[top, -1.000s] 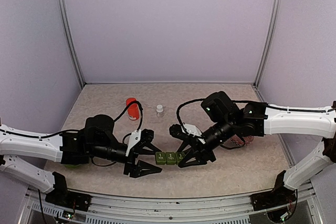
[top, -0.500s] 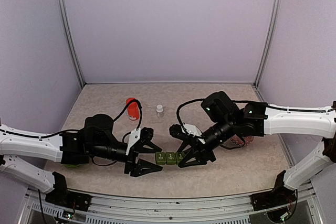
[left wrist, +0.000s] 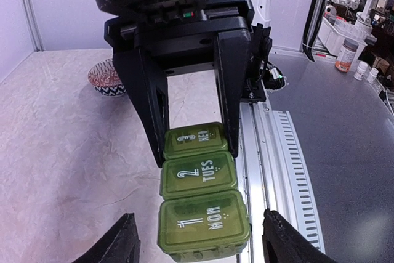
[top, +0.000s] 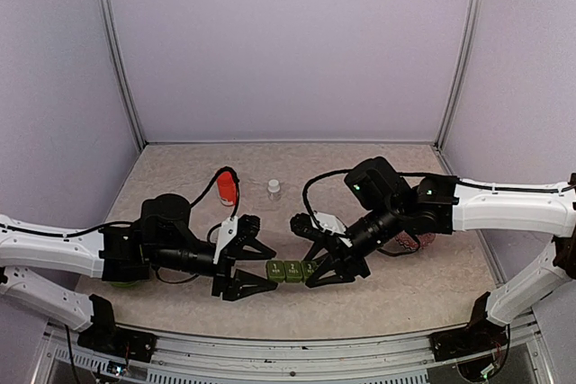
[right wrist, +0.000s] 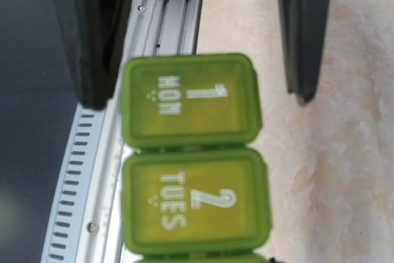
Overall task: Sort the pills into containers
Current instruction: Open the lid of the pill container.
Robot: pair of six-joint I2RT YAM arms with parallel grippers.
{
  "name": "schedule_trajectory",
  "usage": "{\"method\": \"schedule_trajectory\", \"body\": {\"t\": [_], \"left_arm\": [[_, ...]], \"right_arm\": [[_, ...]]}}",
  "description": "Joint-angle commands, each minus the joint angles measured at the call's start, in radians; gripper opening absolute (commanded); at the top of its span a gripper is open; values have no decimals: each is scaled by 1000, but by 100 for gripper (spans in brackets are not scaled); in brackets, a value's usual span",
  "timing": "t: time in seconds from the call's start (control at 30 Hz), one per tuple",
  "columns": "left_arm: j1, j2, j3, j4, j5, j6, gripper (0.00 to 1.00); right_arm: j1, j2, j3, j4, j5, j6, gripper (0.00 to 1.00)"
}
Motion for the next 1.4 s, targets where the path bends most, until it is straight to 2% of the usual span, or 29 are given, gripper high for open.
{"method": "schedule_trajectory", "body": {"t": [0.0, 0.33, 0.5, 0.8, 1.1, 1.37], "left_arm": [[7, -24, -1, 26, -2, -4, 66], [7, 30, 21, -3, 30, 1, 65], [7, 23, 18, 3, 25, 0, 61], [9, -24, -13, 34, 9, -6, 62], [9, -6, -10, 21, 30, -7, 60], [9, 1, -10, 17, 36, -4, 51]], "right_arm": [[-7, -2, -6, 10, -2, -4, 32], [-7, -8, -3, 8, 3, -5, 32], [-7, -10, -4, 9, 3, -7, 32], [-7, -10, -6, 8, 3, -6, 32], [-7, -10, -5, 8, 3, -5, 32], [-8, -15, -5, 9, 4, -5, 32]]}}
